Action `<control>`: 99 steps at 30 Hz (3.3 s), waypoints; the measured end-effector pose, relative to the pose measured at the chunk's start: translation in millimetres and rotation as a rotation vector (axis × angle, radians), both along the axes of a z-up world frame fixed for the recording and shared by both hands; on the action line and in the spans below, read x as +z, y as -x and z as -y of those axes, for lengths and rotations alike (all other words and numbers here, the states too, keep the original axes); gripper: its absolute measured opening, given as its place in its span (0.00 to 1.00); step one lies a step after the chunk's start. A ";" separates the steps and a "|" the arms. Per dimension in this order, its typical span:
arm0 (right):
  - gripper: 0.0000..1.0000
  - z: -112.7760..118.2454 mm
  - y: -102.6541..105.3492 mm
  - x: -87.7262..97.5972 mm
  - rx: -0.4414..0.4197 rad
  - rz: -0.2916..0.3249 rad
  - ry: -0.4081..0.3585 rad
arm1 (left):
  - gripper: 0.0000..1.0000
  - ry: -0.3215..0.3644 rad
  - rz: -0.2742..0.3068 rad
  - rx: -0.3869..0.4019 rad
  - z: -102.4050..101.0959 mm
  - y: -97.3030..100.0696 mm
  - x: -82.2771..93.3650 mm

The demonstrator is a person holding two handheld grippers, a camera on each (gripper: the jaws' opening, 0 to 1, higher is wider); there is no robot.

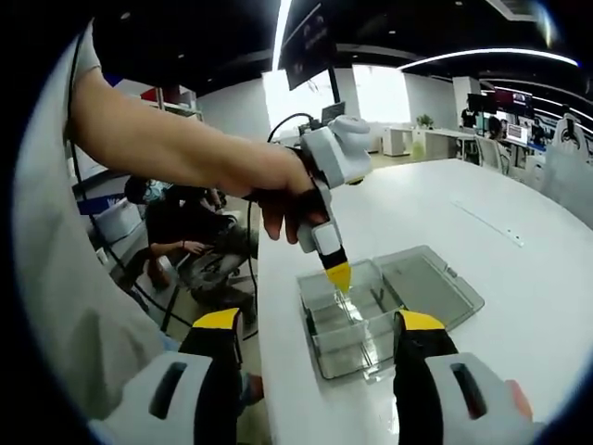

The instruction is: Insert the divider into the dual guide fixture by aligning both edges with the guide slots and pushing it downward to the bottom, including one-sided entry, uneven engagement, binding, and posture correction.

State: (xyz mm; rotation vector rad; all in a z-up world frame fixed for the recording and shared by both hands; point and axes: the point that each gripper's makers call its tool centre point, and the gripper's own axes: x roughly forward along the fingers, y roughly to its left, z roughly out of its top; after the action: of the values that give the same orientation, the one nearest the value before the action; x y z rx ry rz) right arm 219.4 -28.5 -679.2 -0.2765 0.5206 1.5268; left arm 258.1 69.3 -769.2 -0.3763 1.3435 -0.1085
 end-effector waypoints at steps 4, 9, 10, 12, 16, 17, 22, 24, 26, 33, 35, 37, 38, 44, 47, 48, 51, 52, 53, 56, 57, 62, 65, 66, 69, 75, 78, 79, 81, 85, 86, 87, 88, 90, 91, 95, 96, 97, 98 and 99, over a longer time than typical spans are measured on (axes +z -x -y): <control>0.63 0.6 -0.2 0.2 -0.001 0.002 0.001 | 0.01 -0.003 -0.006 0.004 0.0 1.8 -0.8; 0.63 1.2 -0.5 -0.2 -0.003 0.000 0.001 | 0.01 -0.001 -0.011 0.000 1.4 1.0 -3.1; 0.63 1.5 -0.8 -0.5 -0.004 0.001 0.002 | 0.01 -0.002 -0.013 0.001 1.3 1.0 -3.8; 0.63 1.8 -0.6 -0.7 -0.004 0.000 0.003 | 0.01 -0.002 -0.019 0.003 1.5 1.4 -5.9; 0.63 2.5 -0.8 -0.8 -0.006 0.000 0.005 | 0.01 -0.004 -0.020 0.002 1.4 1.6 -6.8; 0.63 2.8 -1.1 -1.0 -0.006 0.001 0.006 | 0.01 -0.004 -0.019 0.003 1.6 1.5 -6.8; 0.63 3.6 -1.8 -1.3 -0.008 0.000 0.008 | 0.01 -0.004 -0.027 0.005 0.6 1.5 -9.5; 0.63 3.5 -1.6 -1.2 -0.007 0.001 0.010 | 0.01 -0.008 -0.029 0.001 0.9 1.6 -9.5; 0.63 3.1 -1.5 -0.5 -0.006 0.002 0.009 | 0.01 -0.010 -0.031 -0.003 1.6 1.6 -9.5; 0.63 3.0 -3.0 1.5 -0.005 0.008 0.010 | 0.01 -0.016 -0.039 -0.007 1.0 1.8 -9.3; 0.63 3.1 -2.9 2.0 -0.004 0.008 0.009 | 0.01 -0.020 -0.041 -0.010 1.6 2.2 -9.3; 0.63 3.1 -2.7 2.5 -0.004 0.010 0.010 | 0.01 -0.024 -0.043 -0.012 1.9 2.2 -9.3; 0.63 3.2 -2.7 2.7 -0.003 0.011 0.010 | 0.01 -0.026 -0.044 -0.015 1.7 2.1 -9.3; 0.63 4.0 -2.4 3.4 -0.005 0.013 0.011 | 0.01 -0.039 -0.055 -0.021 1.6 1.7 -9.4; 0.63 4.2 -1.7 3.2 -0.004 0.011 0.012 | 0.01 -0.051 -0.053 -0.031 2.0 1.4 -9.5; 0.63 4.1 -1.2 3.0 -0.003 0.012 0.013 | 0.01 -0.051 -0.053 -0.032 2.3 1.6 -9.3; 0.63 3.7 -0.4 2.8 0.000 0.011 0.015 | 0.01 -0.048 -0.054 -0.031 2.5 0.7 -9.7; 0.63 3.7 -0.5 2.7 0.000 0.012 0.015 | 0.01 -0.047 -0.054 -0.031 2.5 0.5 -9.6; 0.63 3.5 -0.6 2.7 0.000 0.012 0.015 | 0.01 -0.048 -0.056 -0.031 2.5 0.9 -9.2; 0.63 3.1 -0.8 2.6 0.001 0.012 0.015 | 0.01 -0.049 -0.061 -0.033 1.6 1.0 -8.8; 0.63 2.8 -0.5 2.6 0.001 0.010 0.014 | 0.01 -0.051 -0.062 -0.037 1.3 1.1 -8.9; 0.63 2.4 -0.3 2.9 0.000 0.008 0.011 | 0.01 -0.068 -0.062 -0.051 1.1 1.4 -8.9; 0.63 2.9 -0.5 2.2 0.000 0.007 0.015 | 0.01 -0.072 -0.062 -0.058 1.3 2.2 -8.4; 0.63 2.9 -0.8 2.4 -0.001 0.005 0.013 | 0.01 -0.061 -0.062 -0.048 2.2 2.1 -8.7; 0.63 3.0 -1.5 2.4 -0.003 0.005 0.012 | 0.01 -0.063 -0.062 -0.048 0.9 1.0 -9.9; 0.63 3.5 -1.7 1.1 -0.002 0.005 0.016 | 0.01 -0.068 -0.062 -0.052 0.8 0.8 -11.1; 0.63 3.4 -1.7 1.0 -0.001 0.003 0.015 | 0.01 -0.068 -0.063 -0.052 1.3 0.3 -11.8; 0.62 3.7 -1.9 0.6 -0.001 0.005 0.017 | 0.01 -0.068 -0.064 -0.051 1.4 0.1 -11.9; 0.62 3.9 -2.0 0.5 -0.002 0.004 0.017 | 0.01 -0.071 -0.066 -0.053 0.8 -0.1 -12.4; 0.62 3.6 -2.0 0.3 -0.002 0.002 0.017 | 0.01 -0.075 -0.065 -0.055 1.3 1.2 -11.9; 0.62 3.4 -1.9 0.1 -0.001 0.003 0.018 | 0.01 -0.080 -0.064 -0.060 1.9 1.5 -11.9; 0.62 3.2 -1.8 0.1 -0.001 0.002 0.017 | 0.01 -0.084 -0.063 -0.063 2.7 1.9 -11.7; 0.62 2.8 -1.7 0.3 -0.001 0.000 0.016 | 0.01 -0.092 -0.062 -0.068 3.4 2.0 -11.7; 0.62 2.4 -1.7 0.2 0.001 0.002 0.018 | 0.01 -0.107 -0.062 -0.082 4.1 2.2 -11.5; 0.62 1.9 -1.6 0.7 0.001 0.001 0.015 | 0.01 -0.116 -0.063 -0.089 4.1 1.9 -12.0; 0.62 1.7 -2.2 0.7 0.000 0.001 0.016 | 0.01 -0.139 -0.066 -0.103 5.3 1.0 -13.3; 0.62 1.8 -2.3 0.8 0.000 0.002 0.016 | 0.01 -0.145 -0.066 -0.105 4.8 1.1 -13.8; 0.62 2.0 -2.4 0.5 0.001 0.003 0.018 | 0.01 -0.149 -0.067 -0.105 5.0 1.6 -13.9; 0.62 2.1 -2.3 0.3 0.002 0.003 0.019 | 0.01 -0.154 -0.066 -0.105 5.7 1.9 -14.1; 0.62 2.0 -2.2 0.5 0.002 0.002 0.017 | 0.01 -0.161 -0.066 -0.105 5.3 1.6 -14.8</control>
State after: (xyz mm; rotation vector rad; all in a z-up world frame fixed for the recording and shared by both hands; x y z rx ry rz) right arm 221.6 -30.6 -678.7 -0.2913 0.5324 1.5243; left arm 256.5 63.9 -784.1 -0.1745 1.4270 -0.0754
